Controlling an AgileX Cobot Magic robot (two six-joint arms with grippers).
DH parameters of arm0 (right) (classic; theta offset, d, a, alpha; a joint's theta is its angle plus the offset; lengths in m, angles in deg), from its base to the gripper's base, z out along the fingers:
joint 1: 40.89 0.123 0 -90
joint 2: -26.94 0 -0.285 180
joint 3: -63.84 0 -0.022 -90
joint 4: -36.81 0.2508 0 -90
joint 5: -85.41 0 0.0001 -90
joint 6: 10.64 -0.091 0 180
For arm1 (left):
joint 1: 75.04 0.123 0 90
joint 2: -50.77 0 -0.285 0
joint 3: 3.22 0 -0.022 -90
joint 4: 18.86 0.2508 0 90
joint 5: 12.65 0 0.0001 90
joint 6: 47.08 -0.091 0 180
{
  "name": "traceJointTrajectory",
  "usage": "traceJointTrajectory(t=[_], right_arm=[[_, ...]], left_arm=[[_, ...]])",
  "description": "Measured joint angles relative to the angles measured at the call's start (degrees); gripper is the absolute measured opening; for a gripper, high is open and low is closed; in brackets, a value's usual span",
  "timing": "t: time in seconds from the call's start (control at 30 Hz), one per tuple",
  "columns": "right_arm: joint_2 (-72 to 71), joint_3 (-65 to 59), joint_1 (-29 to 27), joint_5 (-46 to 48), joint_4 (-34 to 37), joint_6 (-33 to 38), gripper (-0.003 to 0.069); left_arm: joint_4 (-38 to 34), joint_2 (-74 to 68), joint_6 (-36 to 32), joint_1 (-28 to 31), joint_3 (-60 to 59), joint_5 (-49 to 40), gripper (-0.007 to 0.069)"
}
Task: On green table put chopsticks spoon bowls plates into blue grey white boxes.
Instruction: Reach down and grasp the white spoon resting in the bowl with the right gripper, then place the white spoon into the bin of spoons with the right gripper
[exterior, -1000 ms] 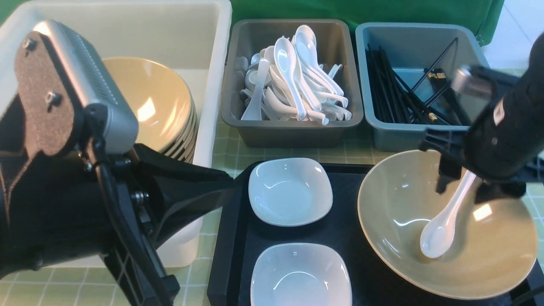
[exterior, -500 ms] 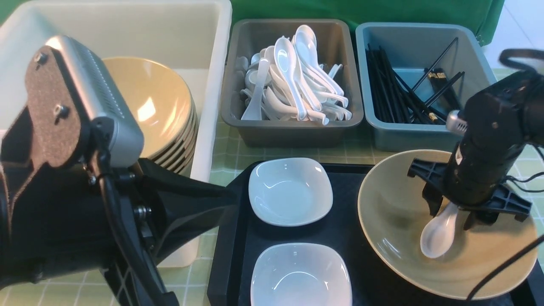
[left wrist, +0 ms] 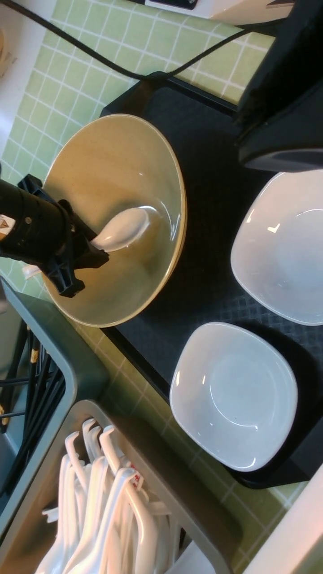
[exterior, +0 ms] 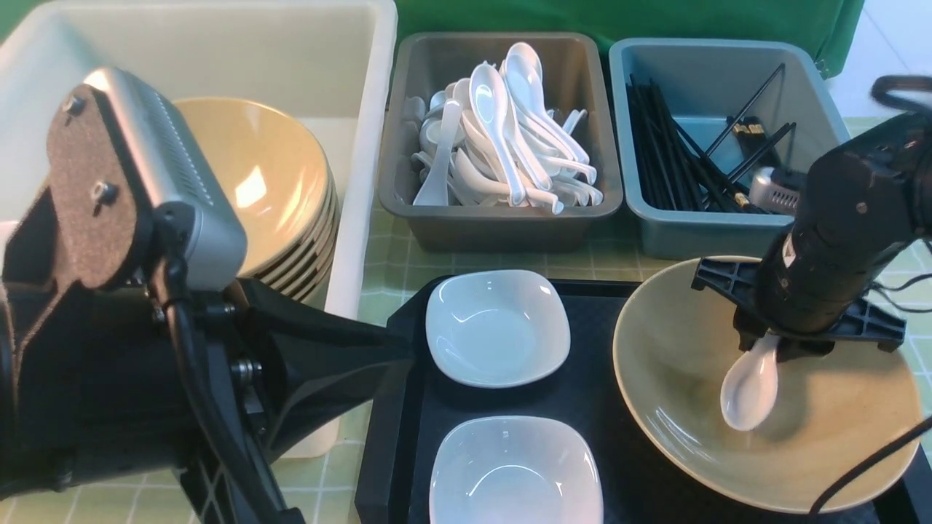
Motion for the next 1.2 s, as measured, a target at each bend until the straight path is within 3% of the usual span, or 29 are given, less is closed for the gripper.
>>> traceJointTrajectory(t=[0.17,0.33,0.37,0.7,0.97,1.2], right_arm=[[-5.0,2.3,0.0,0.8,3.8,10.2,0.021],[-6.7,13.8,0.0,2.0,10.3,26.9,0.021],[-6.6,13.8,0.0,2.0,10.6,26.9,0.021],[12.8,46.2,0.1,-1.9,25.8,51.6,0.021],[33.0,65.8,0.0,-4.8,27.4,54.3,0.021],[38.3,68.9,0.0,-2.1,27.5,53.1,0.023]], left_arm=[[-0.1,0.0,0.0,0.0,0.0,0.0,0.0],[-0.1,0.0,0.0,0.0,0.0,0.5,0.0],[-0.1,0.0,0.0,0.0,0.0,0.5,0.0],[-0.3,-4.5,0.0,0.0,0.0,10.0,0.0],[-0.3,-11.3,0.1,0.0,0.0,10.8,0.0],[-0.3,-12.9,0.7,0.0,-0.3,10.9,0.0]])
